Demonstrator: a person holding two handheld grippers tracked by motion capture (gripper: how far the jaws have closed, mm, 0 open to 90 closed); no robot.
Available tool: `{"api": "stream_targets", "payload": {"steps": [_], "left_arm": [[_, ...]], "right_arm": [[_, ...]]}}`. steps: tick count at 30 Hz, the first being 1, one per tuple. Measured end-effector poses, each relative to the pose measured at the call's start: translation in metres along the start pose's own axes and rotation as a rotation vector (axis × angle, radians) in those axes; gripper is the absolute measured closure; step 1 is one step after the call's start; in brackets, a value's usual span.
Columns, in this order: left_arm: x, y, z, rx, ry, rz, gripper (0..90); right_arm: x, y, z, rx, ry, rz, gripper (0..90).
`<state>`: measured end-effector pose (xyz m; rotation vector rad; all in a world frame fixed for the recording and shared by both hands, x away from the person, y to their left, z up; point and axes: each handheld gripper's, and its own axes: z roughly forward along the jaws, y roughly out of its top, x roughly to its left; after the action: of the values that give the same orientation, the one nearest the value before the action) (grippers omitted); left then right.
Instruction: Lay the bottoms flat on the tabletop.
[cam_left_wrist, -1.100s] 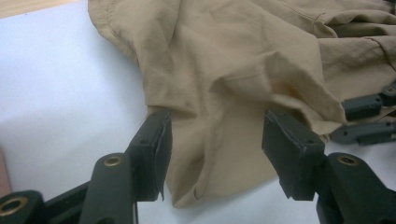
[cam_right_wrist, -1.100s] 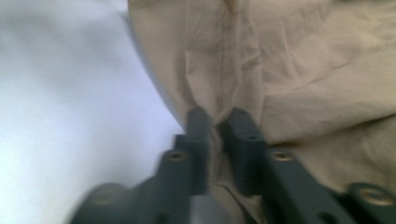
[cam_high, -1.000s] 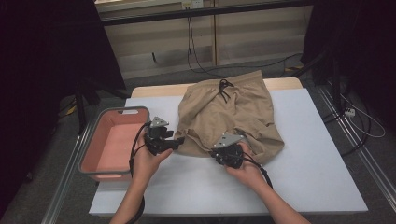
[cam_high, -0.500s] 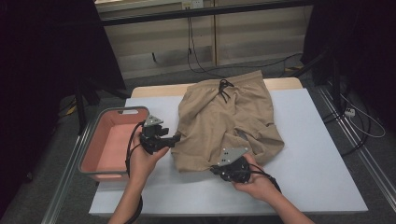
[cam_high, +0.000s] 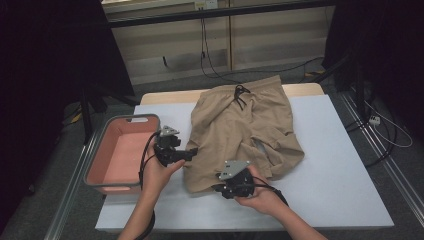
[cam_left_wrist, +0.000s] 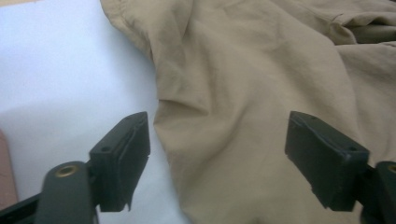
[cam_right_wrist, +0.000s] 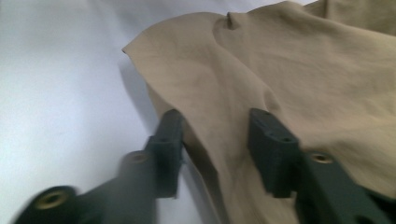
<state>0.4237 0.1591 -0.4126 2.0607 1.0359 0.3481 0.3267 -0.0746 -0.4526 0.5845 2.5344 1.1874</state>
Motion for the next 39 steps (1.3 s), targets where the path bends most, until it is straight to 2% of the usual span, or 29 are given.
{"api": "stream_targets", "payload": {"steps": [3,5,6,7,8,10,13,17,20,21,23,25,27,28,29,31,33,35,39], "left_arm": [[0.002,-0.001,0.001,-0.001,0.009,-0.005,19.8],[0.002,-0.001,0.002,-0.014,0.018,-0.028,20.0],[0.002,-0.002,0.002,-0.014,0.023,-0.026,21.3],[0.003,-0.002,0.002,-0.018,0.026,-0.033,21.6],[0.003,-0.002,0.002,-0.021,0.028,-0.036,21.8],[0.006,-0.001,0.002,-0.016,0.044,-0.023,23.3],[0.006,-0.002,0.002,-0.015,0.051,-0.018,26.0],[0.005,-0.002,0.003,-0.016,0.049,-0.012,28.6],[0.005,-0.003,0.004,-0.016,0.049,-0.014,30.4],[0.005,-0.003,0.004,-0.01,0.051,-0.008,31.0],[0.005,-0.003,0.005,-0.007,0.053,-0.007,31.9],[0.003,-0.003,0.006,-0.002,0.056,0.0,33.0],[0.003,-0.004,0.007,0.0,0.051,0.001,33.0],[0.003,-0.004,0.007,0.005,0.05,0.004,32.8],[0.003,-0.004,0.008,0.005,0.048,0.002,32.5],[0.003,-0.004,0.008,0.005,0.046,0.003,31.5],[0.003,-0.005,0.009,0.005,0.038,0.001,29.3],[0.003,-0.005,0.011,0.004,0.029,-0.002,26.6],[0.0,-0.004,0.012,0.003,0.021,0.01,23.9]], "right_arm": [[0.0,0.0,0.011,0.047,0.007,-0.003,69.6],[-0.002,-0.001,0.013,0.036,0.026,0.034,75.6],[-0.003,-0.001,0.013,0.035,0.026,0.041,77.3],[-0.004,-0.001,0.014,0.033,0.019,0.05,81.6],[-0.005,-0.001,0.015,0.036,0.001,0.038,86.8],[-0.007,-0.001,0.016,0.031,-0.011,0.053,90.0],[-0.008,-0.002,0.016,0.027,-0.004,0.072,90.0],[-0.002,0.0,0.007,0.015,0.083,0.103,90.0],[0.013,0.003,-0.004,0.003,0.136,0.075,90.0],[0.018,0.003,-0.007,-0.004,0.152,0.079,90.0],[0.025,0.003,-0.01,-0.014,0.164,0.07,90.0],[0.027,0.003,-0.01,-0.006,0.155,0.061,89.7],[0.025,0.002,-0.01,-0.005,0.165,0.086,77.4],[0.023,0.003,-0.011,0.001,0.139,0.097,68.6],[0.02,0.003,-0.012,0.013,0.106,0.083,65.2],[0.013,0.003,-0.017,0.009,0.083,0.1,57.8],[0.003,0.002,-0.024,-0.002,0.04,0.125,53.7],[-0.007,0.001,-0.032,-0.012,-0.009,0.136,45.4],[-0.032,-0.005,-0.045,0.001,-0.138,0.179,43.9]]}}
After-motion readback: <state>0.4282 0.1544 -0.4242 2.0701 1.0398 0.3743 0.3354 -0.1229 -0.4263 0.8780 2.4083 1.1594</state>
